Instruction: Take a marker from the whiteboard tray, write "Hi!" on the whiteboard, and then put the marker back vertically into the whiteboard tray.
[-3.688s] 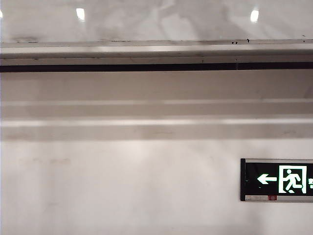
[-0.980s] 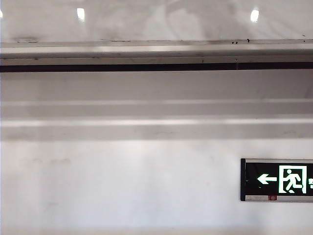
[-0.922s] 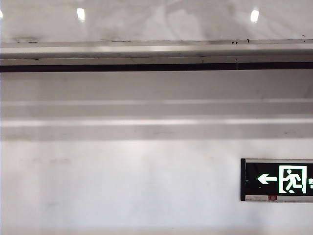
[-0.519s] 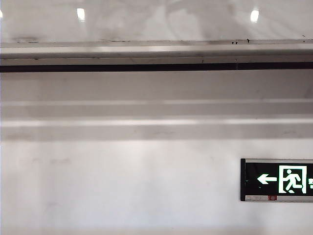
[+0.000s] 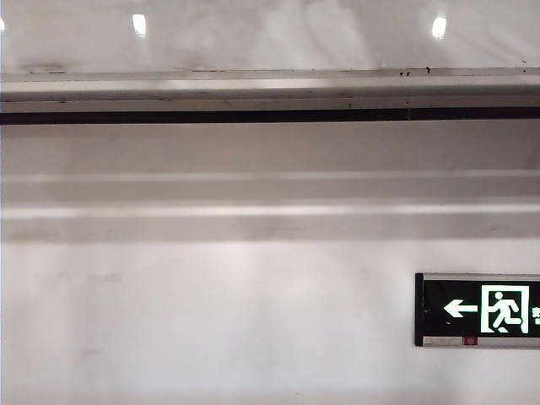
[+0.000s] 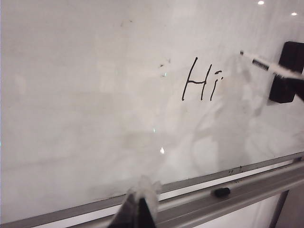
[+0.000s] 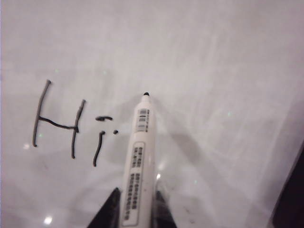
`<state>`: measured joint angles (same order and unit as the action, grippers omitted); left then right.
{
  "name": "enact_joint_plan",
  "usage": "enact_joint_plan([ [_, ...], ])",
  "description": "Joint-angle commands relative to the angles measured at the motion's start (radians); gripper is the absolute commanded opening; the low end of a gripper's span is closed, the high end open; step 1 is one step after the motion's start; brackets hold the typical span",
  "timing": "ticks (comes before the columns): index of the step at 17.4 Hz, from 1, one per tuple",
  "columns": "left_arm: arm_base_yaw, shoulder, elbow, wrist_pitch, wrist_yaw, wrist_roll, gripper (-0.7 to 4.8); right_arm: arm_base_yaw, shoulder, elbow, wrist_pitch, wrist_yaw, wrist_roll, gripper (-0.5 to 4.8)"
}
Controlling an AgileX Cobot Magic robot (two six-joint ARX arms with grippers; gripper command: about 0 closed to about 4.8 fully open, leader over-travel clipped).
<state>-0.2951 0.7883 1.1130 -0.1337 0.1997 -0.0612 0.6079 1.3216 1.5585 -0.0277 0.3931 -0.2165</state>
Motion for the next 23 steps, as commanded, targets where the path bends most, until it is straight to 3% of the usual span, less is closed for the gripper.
enact_joint_plan([
  [1, -0.001, -0.002, 0.006, 0.008, 0.007, -0.003, -0.06, -0.013, 0.008, 0.004, 0.022, -0.003, -0.002, -0.01],
  [23, -0.001, -0.002, 0.006, 0.008, 0.006, -0.002, -0.06, -0.017, 0.038, 0.004, -0.213, 0.029, 0.047, -0.01],
])
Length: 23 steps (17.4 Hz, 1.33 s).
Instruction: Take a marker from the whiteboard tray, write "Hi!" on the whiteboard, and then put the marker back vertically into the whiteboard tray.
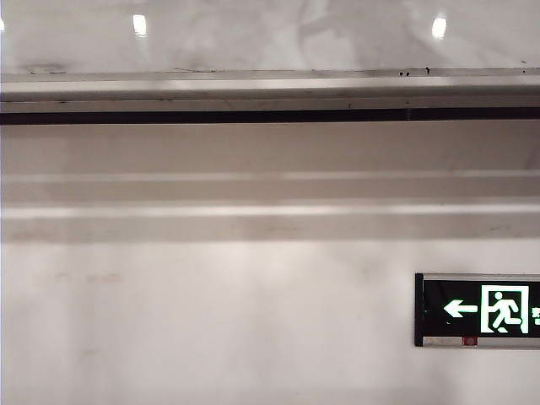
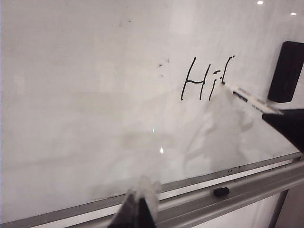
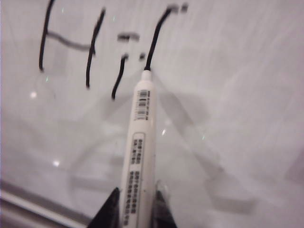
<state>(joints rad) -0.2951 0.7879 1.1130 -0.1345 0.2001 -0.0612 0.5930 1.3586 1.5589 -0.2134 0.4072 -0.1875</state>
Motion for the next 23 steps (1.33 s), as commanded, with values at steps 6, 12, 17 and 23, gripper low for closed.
enact_joint_plan([
  [6, -0.001, -0.002, 0.006, 0.009, 0.006, -0.003, -0.06, -0.003, 0.001, 0.003, -0.103, 0.014, 0.061, -0.01],
  [12, -0.001, -0.002, 0.006, 0.009, 0.006, -0.002, -0.06, -0.003, -0.041, 0.004, -0.106, 0.006, 0.061, -0.01],
  [17, -0.001, -0.002, 0.006, 0.009, 0.006, -0.003, -0.06, -0.004, -0.046, 0.003, -0.144, -0.026, 0.065, -0.01],
  [23, -0.001, -0.002, 0.006, 0.009, 0.006, -0.003, -0.06, -0.005, -0.03, 0.003, -0.167, -0.043, 0.083, -0.01],
])
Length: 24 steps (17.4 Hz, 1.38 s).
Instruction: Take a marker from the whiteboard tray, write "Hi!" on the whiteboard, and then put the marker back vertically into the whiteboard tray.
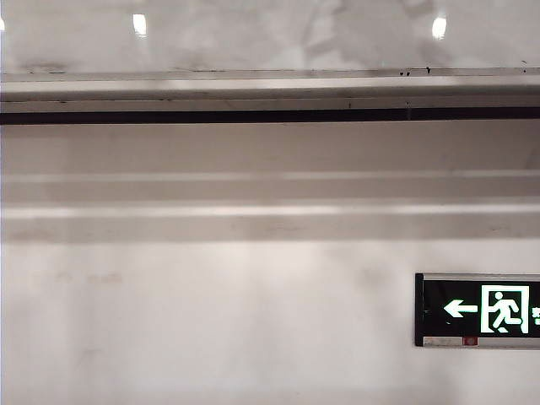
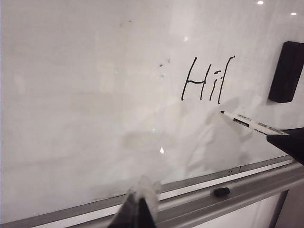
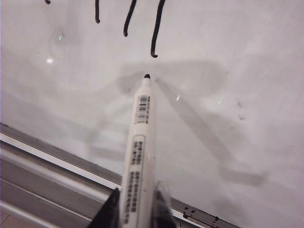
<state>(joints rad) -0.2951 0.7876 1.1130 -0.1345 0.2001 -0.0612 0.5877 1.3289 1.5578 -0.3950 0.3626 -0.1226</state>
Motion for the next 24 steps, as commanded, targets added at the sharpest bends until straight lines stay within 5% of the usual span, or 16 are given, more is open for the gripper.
enact_joint_plan([
  [1, -0.001, -0.002, 0.006, 0.009, 0.006, -0.003, -0.06, 0.001, 0.0, 0.004, 0.016, 0.001, 0.018, -0.01],
  [24, -0.001, -0.002, 0.006, 0.009, 0.006, -0.003, -0.06, -0.002, 0.032, 0.005, 0.071, 0.066, 0.018, -0.01],
])
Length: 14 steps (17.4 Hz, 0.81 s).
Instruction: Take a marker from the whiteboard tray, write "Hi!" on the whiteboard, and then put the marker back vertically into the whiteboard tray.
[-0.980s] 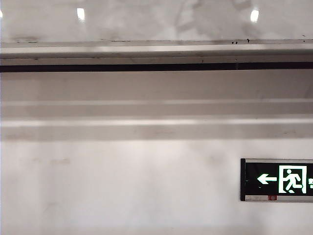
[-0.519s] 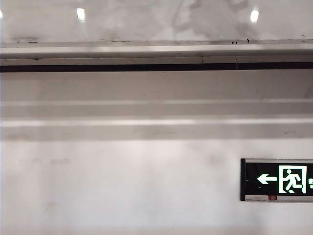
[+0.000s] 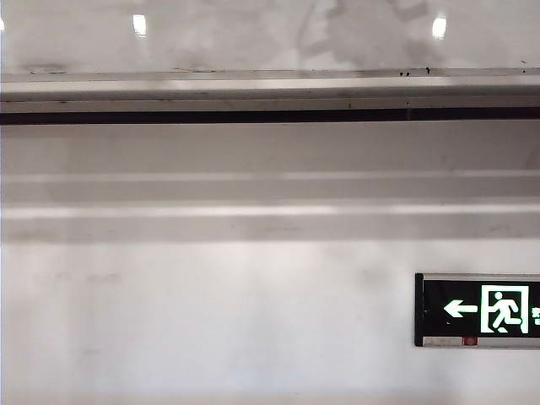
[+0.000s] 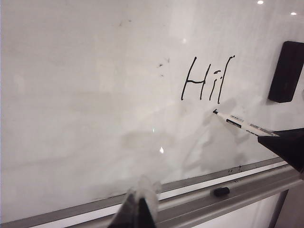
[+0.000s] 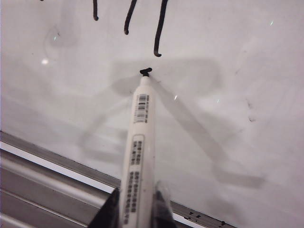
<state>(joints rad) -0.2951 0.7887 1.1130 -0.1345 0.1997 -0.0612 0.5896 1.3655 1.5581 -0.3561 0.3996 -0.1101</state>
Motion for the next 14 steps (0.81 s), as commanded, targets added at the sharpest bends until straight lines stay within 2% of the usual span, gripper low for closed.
enact_joint_plan([
  [1, -0.001, -0.003, 0.006, 0.009, 0.006, -0.003, -0.06, -0.004, -0.006, 0.004, 0.035, 0.031, 0.005, -0.01],
  [8, -0.001, -0.003, 0.006, 0.009, 0.006, -0.002, -0.06, -0.003, -0.008, 0.004, 0.044, 0.046, 0.005, -0.01],
  [11, -0.001, -0.003, 0.006, 0.009, 0.006, -0.002, -0.06, -0.003, -0.042, 0.005, 0.038, 0.0, 0.005, -0.01],
  [14, -0.001, -0.003, 0.006, 0.009, 0.031, -0.003, -0.06, -0.003, -0.126, 0.005, -0.021, -0.002, 0.006, -0.01],
])
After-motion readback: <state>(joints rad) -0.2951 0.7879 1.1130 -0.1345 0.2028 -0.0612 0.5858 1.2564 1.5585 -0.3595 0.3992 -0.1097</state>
